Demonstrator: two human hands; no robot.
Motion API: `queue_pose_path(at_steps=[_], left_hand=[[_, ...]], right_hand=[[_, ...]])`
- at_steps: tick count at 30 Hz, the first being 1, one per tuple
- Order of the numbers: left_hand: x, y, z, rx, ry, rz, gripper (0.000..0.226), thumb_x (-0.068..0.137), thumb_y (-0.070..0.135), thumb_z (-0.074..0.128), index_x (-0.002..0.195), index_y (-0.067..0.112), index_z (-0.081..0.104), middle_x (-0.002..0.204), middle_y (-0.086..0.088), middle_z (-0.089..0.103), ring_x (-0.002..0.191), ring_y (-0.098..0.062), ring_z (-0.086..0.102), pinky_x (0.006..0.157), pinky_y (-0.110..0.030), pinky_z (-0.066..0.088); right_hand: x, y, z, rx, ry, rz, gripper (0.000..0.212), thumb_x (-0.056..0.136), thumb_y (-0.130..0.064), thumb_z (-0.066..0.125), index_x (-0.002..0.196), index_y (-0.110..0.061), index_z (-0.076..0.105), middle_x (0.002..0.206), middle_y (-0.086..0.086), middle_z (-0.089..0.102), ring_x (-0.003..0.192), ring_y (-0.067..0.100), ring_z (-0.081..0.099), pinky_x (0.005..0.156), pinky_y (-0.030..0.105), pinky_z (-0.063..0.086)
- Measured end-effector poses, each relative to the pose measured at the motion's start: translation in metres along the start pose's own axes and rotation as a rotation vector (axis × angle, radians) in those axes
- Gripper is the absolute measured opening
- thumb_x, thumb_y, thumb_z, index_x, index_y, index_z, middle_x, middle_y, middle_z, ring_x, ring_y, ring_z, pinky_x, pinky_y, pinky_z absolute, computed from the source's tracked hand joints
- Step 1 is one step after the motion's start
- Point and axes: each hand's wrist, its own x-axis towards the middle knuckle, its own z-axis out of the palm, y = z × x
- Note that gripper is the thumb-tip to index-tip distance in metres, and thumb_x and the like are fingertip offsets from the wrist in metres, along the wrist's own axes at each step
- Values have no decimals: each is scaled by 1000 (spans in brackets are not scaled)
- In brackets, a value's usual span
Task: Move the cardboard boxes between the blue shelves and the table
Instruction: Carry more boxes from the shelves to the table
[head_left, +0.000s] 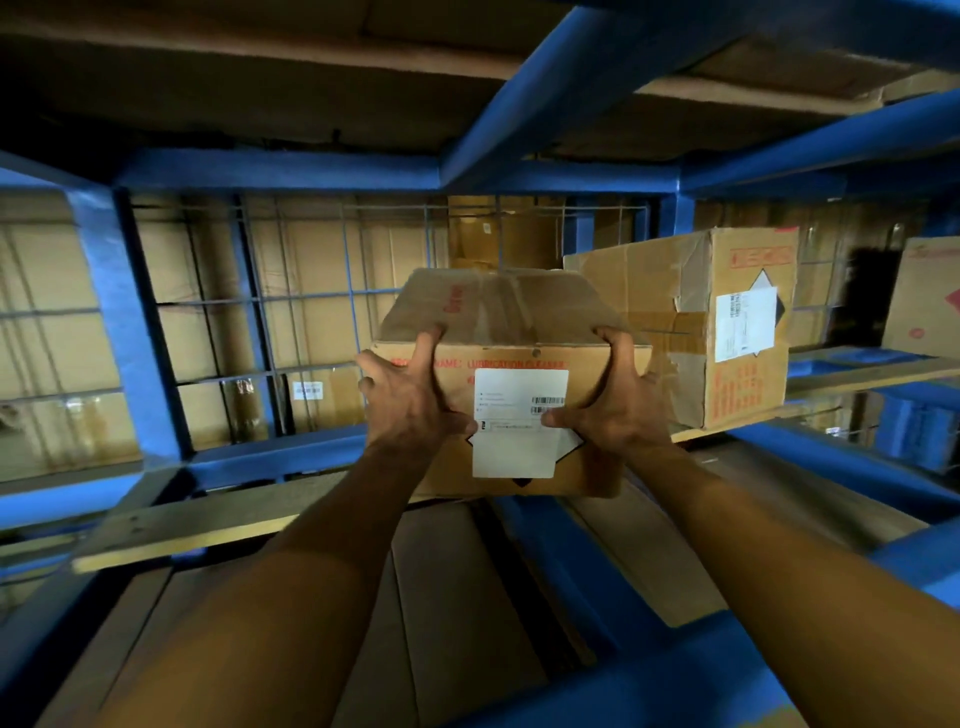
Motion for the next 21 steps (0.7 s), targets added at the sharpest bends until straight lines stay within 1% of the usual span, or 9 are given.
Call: queue_pose_path(at_steps=[2,4,8,11,14,16,19,21], left_hand=[[-9,0,-2,-35,14,20,110,49,35,93,136,43,26,129,-15,20,118,-45,36,89,-54,48],[-16,0,-4,-67,8,46,109,51,33,93,138,40,27,131,-17,21,119,-45,35,89,-53,47],[-27,1,-16,-104,-24,88,109,46,36,94,135,38,30,132,-18,24,118,-46,37,89,-52,47],[-35,2,-31,-105,-90,97,111,47,36,94,136,38,27,136,-20,20,119,-44,39,91,-51,49],[-45,-3,-47,-133,-101,120,111,47,33,95,135,38,27,142,-17,19,123,-40,38,92,-50,48],[-53,-10,-57,-189,-129,139,109,46,32,95,131,42,28,142,-15,21,122,-40,39,89,-49,50],[-68,-18,-70,-257,-182,190,111,43,31,96,127,48,26,136,-17,31,117,-42,42,78,-53,54],[-82,-13,-78,-317,-228,240,111,43,29,96,128,47,28,136,-18,31,113,-43,46,77,-49,54]], right_hand=[[-12,3,-3,25,41,-13,115,46,-39,96,135,-45,23,134,15,43,117,39,48,91,47,49],[-26,3,-10,37,58,-6,112,46,-38,96,133,-46,26,129,15,47,114,37,50,88,45,49],[-49,-9,-30,-73,83,46,107,48,-41,94,131,-44,27,121,13,53,112,37,51,84,42,46],[-71,-24,-41,-123,114,83,106,48,-41,94,130,-46,27,122,12,52,114,38,50,88,47,46],[-102,-39,-45,-155,182,127,107,48,-41,94,132,-47,27,123,12,52,114,38,49,84,44,41],[-126,-51,-47,-178,230,145,109,46,-42,94,132,-49,27,124,13,52,116,39,48,86,46,40],[-164,-70,-56,-263,287,174,107,46,-45,93,131,-48,27,123,11,55,117,39,49,85,47,40],[-188,-80,-69,-309,336,212,108,45,-48,93,130,-49,26,124,11,55,117,39,50,87,47,42]])
